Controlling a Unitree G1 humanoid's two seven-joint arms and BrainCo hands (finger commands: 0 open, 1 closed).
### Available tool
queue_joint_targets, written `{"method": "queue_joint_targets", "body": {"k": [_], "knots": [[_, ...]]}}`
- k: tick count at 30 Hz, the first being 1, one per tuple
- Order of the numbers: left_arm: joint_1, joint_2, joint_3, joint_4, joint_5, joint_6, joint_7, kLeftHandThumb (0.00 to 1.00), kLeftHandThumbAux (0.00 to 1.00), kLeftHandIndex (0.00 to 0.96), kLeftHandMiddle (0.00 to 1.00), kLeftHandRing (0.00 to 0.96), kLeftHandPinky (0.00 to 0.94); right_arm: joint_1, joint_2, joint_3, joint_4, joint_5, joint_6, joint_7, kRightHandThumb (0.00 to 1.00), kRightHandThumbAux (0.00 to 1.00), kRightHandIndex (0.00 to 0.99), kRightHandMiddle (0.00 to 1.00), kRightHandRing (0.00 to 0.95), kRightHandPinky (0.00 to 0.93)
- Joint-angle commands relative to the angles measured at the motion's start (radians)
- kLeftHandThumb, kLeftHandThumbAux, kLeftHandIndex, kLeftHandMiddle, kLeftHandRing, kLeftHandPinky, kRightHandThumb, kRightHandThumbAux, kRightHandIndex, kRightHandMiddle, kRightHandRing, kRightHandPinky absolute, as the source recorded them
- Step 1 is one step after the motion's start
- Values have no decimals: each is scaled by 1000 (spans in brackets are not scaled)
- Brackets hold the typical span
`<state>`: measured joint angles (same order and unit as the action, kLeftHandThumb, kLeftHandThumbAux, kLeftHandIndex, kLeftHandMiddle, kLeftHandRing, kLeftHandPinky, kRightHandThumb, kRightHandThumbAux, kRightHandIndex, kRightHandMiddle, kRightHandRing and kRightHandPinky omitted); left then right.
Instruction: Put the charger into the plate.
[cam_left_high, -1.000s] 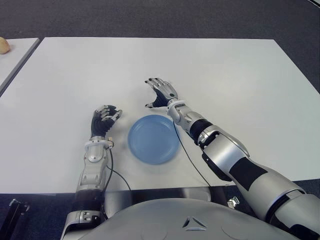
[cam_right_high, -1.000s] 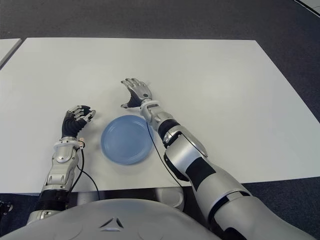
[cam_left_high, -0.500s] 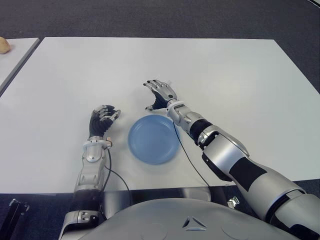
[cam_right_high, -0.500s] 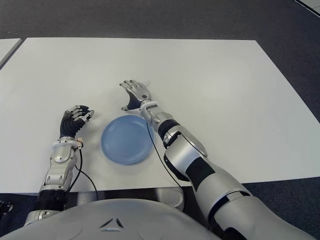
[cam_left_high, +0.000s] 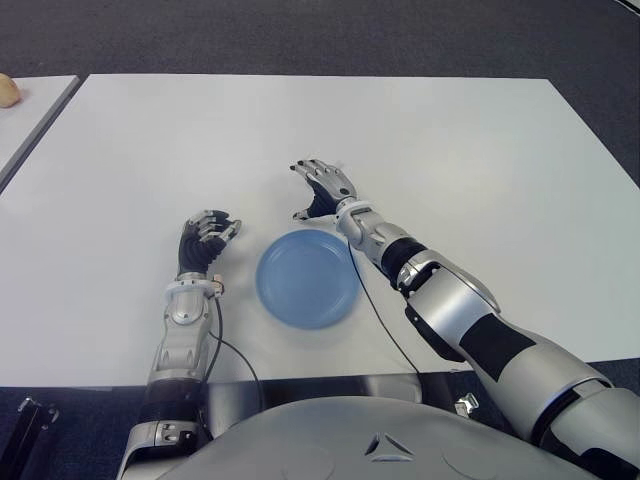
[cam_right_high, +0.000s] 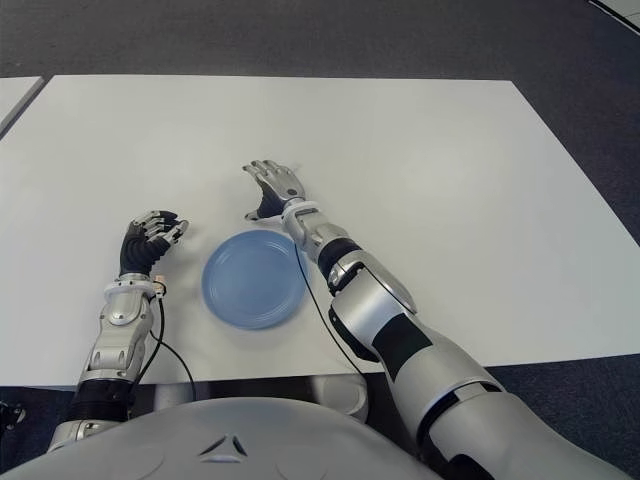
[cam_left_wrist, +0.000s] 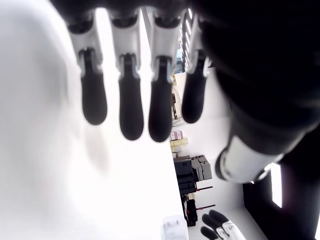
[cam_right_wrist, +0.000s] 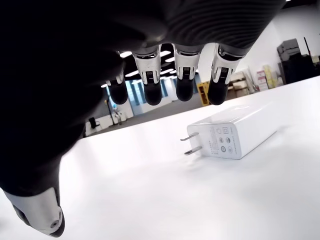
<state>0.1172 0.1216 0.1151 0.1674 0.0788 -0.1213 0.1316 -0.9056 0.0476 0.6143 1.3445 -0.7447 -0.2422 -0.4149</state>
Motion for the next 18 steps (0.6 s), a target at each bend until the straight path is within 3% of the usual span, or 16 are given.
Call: {"method": "queue_joint_targets", "body": {"k": [1, 18], "knots": [[0, 10, 3, 15, 1, 20, -13, 701, 723, 422, 482, 491, 468, 15, -28, -23, 3, 21, 12, 10, 524, 685, 50, 0, 0, 92], [-3, 9, 1, 13, 0, 35, -10, 701, 723, 422, 482, 493, 478, 68, -101, -109, -40, 84, 64, 10, 488, 685, 25, 0, 0, 57]]}}
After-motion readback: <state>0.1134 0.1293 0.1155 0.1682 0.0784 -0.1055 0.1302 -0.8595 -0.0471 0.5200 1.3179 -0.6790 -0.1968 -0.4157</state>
